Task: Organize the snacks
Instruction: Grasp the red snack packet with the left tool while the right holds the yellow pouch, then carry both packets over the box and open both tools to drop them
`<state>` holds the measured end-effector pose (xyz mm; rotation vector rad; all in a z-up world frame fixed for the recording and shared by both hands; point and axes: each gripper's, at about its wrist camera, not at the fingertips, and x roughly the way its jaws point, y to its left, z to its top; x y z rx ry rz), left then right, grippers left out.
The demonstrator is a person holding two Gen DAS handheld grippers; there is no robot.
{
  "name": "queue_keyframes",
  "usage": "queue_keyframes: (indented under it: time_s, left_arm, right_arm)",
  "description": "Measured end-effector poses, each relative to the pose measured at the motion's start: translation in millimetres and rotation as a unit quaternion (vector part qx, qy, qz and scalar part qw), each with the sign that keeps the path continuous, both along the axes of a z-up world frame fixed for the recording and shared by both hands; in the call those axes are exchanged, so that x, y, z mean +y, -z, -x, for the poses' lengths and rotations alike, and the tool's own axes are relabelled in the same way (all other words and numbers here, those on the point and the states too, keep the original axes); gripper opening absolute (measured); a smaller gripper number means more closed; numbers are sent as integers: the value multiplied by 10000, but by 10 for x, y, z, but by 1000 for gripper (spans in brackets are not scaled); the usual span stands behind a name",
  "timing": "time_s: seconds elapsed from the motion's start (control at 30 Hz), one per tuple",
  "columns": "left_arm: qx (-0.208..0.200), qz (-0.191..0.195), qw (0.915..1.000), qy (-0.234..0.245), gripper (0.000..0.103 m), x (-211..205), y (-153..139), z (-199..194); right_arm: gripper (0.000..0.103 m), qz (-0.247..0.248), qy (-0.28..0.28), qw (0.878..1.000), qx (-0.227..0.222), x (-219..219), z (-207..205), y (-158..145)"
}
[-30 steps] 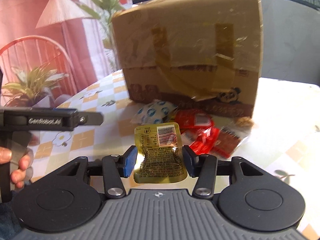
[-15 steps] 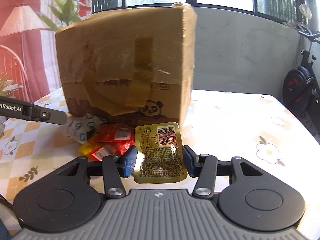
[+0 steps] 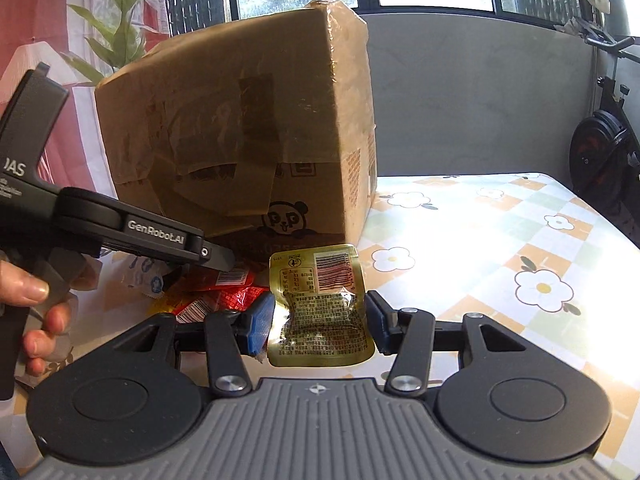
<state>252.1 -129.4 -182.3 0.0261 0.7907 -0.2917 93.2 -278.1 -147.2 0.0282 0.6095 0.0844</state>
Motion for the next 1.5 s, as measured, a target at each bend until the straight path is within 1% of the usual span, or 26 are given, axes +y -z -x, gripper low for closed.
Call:
queue_keyframes:
  time_s: [0.03,0.07,0.17,0.23,0.4,0.47,0.53,0.57,0.63,0.73,0.9,1.03,1.5]
  left_arm:
    - [-3,-31,10000,-66,64,-10,3,-48]
    - [-20,-65,9999,-121,65,-31,16,-70]
    - [22,-201,9996,-173,65,-127,79,-166]
    - [69,-255,9995,-159,69,-178,135,-204]
    - [-19,-532,9986,23,69,-292,254,-224]
    - [-92,-550,9984,85,68,-300,284,-203]
    - [-156,-579,9981,120,59,-265,293,-138]
    - [-181,-569,9981,151,57,-258,299,-111]
    - [-206,-569,9979,210,48,-217,307,-69]
    - [-245,-559,9977,286,45,-110,334,13]
    - [-323,-463,9978,338,45,31,265,204]
    - [-477,-463,9970,398,45,115,172,368]
    - [-688,-214,9958,561,45,379,-53,681]
  right_arm:
    - [51,-39,13,10000,1,-17,1,-2]
    - [52,-83,23,10000,0,-35,-1,-5]
    - [51,-131,8,9999,-17,-50,23,-15]
    - [51,-136,-25,9999,-11,-41,29,-15]
    - [51,-126,-6,9999,44,-45,10,-12]
    - [52,-131,5,9999,77,-48,-7,-11]
    - [52,-123,19,9999,111,-39,-30,-8]
    - [51,-112,23,9999,124,-33,-37,-7]
    - [51,-78,20,9999,146,-11,-47,-4]
    - [51,-52,10,9999,164,5,-63,1]
    - [51,-21,12,9998,205,16,-88,15]
    - [51,21,1,9998,221,35,-105,25]
    - [51,195,-5,9995,249,91,-109,-2]
